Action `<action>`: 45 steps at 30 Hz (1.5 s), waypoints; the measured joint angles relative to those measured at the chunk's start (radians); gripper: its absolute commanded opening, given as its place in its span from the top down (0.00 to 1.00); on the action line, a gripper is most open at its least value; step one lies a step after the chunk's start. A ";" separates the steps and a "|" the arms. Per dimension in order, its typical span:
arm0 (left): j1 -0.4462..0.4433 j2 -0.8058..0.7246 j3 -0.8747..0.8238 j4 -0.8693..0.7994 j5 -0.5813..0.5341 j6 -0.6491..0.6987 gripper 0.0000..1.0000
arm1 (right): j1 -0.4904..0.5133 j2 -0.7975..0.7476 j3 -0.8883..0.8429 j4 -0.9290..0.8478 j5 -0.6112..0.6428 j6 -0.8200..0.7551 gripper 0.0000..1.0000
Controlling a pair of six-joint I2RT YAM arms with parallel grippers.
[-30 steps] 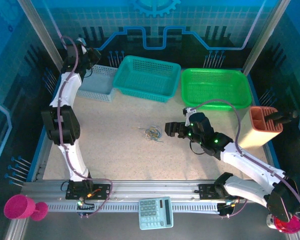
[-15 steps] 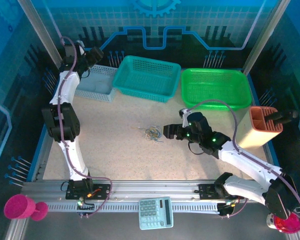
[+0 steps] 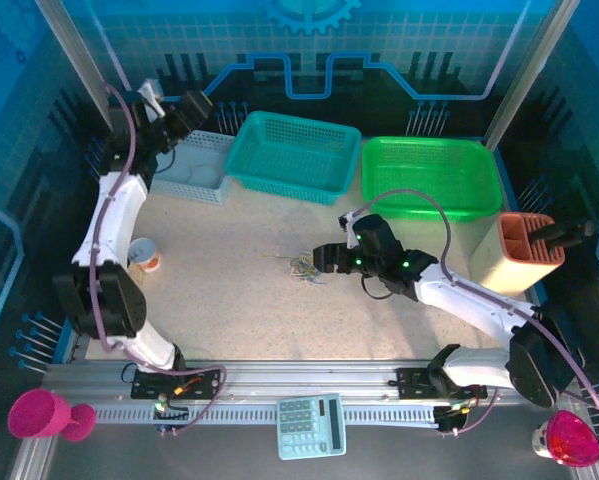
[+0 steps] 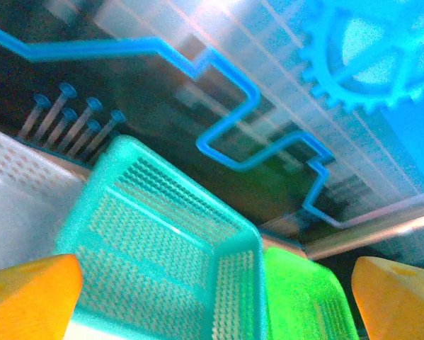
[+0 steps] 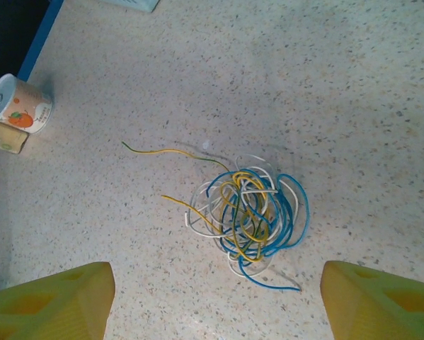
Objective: Untangle the cables
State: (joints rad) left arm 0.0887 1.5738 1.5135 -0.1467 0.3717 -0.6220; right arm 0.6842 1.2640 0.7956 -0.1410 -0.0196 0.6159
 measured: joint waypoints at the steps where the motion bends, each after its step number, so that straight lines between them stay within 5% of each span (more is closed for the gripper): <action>1: -0.023 -0.045 -0.058 0.003 0.008 -0.006 0.01 | 0.003 0.016 0.009 0.000 0.000 -0.003 0.25; 11: -0.235 -0.438 -0.589 -0.043 -0.052 -0.085 0.03 | 0.043 0.153 0.080 -0.030 0.015 -0.032 0.30; 17: -0.327 -0.458 -0.760 -0.057 -0.124 -0.158 0.06 | 0.071 0.209 0.117 -0.037 0.038 -0.058 0.28; 30: -0.425 -0.203 -0.764 -0.073 -0.227 -0.135 0.13 | 0.103 0.351 0.195 -0.053 0.070 -0.075 0.26; 45: -0.438 -0.112 -0.667 -0.031 -0.238 -0.128 0.23 | 0.103 0.456 0.228 -0.043 0.076 -0.075 0.28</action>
State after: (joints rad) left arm -0.3492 1.4620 0.8463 -0.1780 0.1333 -0.7502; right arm 0.7872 1.7203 1.0233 -0.1844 0.0563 0.5407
